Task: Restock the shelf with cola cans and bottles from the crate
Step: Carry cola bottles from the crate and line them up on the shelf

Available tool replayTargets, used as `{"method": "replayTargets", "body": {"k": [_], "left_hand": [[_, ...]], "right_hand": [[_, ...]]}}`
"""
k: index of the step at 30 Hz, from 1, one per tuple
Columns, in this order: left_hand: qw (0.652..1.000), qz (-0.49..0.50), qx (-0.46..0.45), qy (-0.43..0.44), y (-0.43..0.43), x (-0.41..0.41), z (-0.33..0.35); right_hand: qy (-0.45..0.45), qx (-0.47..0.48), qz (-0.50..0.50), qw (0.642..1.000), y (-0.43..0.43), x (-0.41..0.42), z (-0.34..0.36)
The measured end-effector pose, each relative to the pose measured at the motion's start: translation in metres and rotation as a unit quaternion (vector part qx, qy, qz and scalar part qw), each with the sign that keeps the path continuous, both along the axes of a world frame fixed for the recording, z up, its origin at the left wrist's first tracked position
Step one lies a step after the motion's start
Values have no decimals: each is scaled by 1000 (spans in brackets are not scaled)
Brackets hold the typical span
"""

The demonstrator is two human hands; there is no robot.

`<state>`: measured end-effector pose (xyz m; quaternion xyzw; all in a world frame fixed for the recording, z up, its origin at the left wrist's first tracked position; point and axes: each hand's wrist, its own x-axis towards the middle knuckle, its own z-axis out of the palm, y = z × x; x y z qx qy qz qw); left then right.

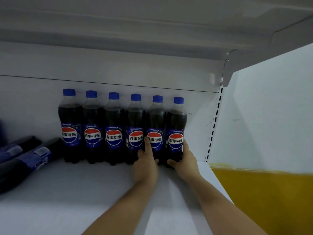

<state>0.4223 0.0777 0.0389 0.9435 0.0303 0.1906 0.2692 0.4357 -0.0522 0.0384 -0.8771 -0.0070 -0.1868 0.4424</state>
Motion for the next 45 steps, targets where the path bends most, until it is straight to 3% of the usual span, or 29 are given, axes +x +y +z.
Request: {"method": "replayTargets", "body": {"k": [10,17,23,31,37,45], "left_hand": [[1000,-1,4,-1,-1,-1,-1],[996,-15,-93,-4,7,-31,13],[986,-83,-135,-48,-4,-78,41],[910,-325,-251,-60,-75,-183,33],[860,-466,-206,-43,-162,-262,13],[780,-602,-160,59,-330,-384,-32]], "right_hand": [[-5,27,8,1000,0,-1,-4],[56,60,-10,997,-2,-36,15],[14,78,-61,995,-20,-102,31],[-61,141,-240,958,-75,-235,18],[-57,163,-376,910,-152,-351,-13],[-56,192,-500,843,-286,-507,-52]]}}
